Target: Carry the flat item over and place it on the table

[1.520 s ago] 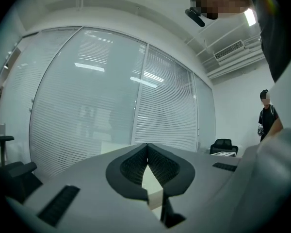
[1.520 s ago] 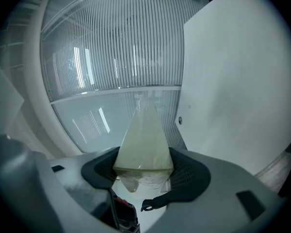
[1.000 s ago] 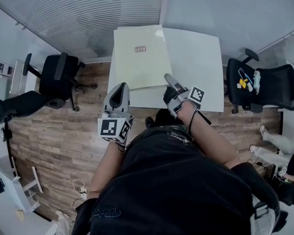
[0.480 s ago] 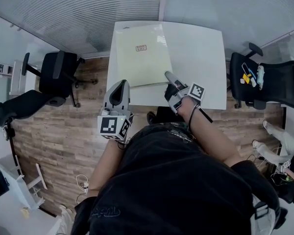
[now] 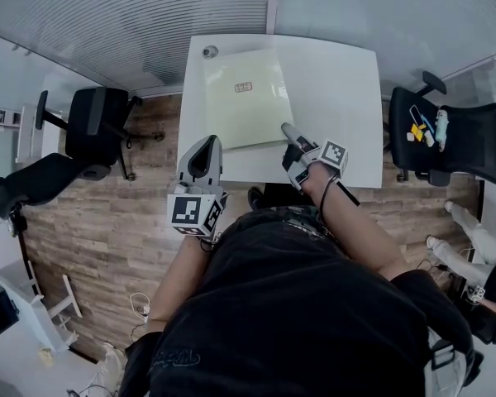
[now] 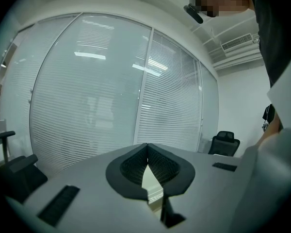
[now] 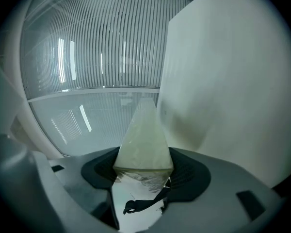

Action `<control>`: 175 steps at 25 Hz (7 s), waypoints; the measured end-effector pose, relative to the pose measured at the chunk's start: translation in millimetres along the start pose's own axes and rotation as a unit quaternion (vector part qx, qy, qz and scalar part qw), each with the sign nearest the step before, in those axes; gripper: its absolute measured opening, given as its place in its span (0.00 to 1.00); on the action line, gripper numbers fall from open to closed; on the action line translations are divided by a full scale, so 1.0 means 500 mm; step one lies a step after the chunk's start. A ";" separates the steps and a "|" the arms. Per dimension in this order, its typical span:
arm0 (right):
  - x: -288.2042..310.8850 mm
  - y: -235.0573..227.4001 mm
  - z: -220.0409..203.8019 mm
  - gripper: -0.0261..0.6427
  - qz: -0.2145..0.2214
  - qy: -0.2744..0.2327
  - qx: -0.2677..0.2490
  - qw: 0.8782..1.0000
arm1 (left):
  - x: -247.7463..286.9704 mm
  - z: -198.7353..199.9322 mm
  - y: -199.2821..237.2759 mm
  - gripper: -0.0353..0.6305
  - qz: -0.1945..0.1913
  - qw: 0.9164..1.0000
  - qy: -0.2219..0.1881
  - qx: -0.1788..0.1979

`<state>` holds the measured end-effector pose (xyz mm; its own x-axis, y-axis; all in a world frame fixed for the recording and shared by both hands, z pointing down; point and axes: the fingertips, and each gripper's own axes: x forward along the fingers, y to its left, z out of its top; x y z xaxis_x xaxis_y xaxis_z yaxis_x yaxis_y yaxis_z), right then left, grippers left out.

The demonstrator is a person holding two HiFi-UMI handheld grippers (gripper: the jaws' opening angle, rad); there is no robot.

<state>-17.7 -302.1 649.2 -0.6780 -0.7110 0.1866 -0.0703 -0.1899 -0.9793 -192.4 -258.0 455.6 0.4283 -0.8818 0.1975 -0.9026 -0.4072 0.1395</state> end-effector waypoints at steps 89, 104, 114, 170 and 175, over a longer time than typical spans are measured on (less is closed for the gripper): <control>0.033 -0.124 0.070 0.21 -0.224 0.082 -0.571 0.786 | 0.001 -0.071 0.001 0.07 0.010 0.999 0.053 0.000; 0.011 0.169 -0.047 0.08 -0.106 0.012 -0.661 0.743 | 0.001 -0.003 -0.032 0.07 -0.033 0.999 -0.003 0.008; -0.039 0.243 -0.097 0.07 -0.057 0.021 -0.682 0.729 | 0.006 -0.001 -0.095 0.07 -0.065 0.998 -0.018 0.002; -0.540 0.237 -0.248 0.07 0.052 0.084 -0.684 0.723 | -0.249 -0.122 -0.559 0.07 0.000 1.000 -0.013 -0.026; -0.553 0.229 -0.323 0.07 0.042 0.071 -0.677 0.731 | -0.320 -0.124 -0.545 0.07 -0.018 1.000 -0.009 -0.016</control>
<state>43.7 -18.0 472.9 -0.7840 -0.5862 0.2045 -0.6190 0.7634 -0.1848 -12.3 8.7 446.1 0.4601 -0.8705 0.1745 -0.8843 -0.4318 0.1776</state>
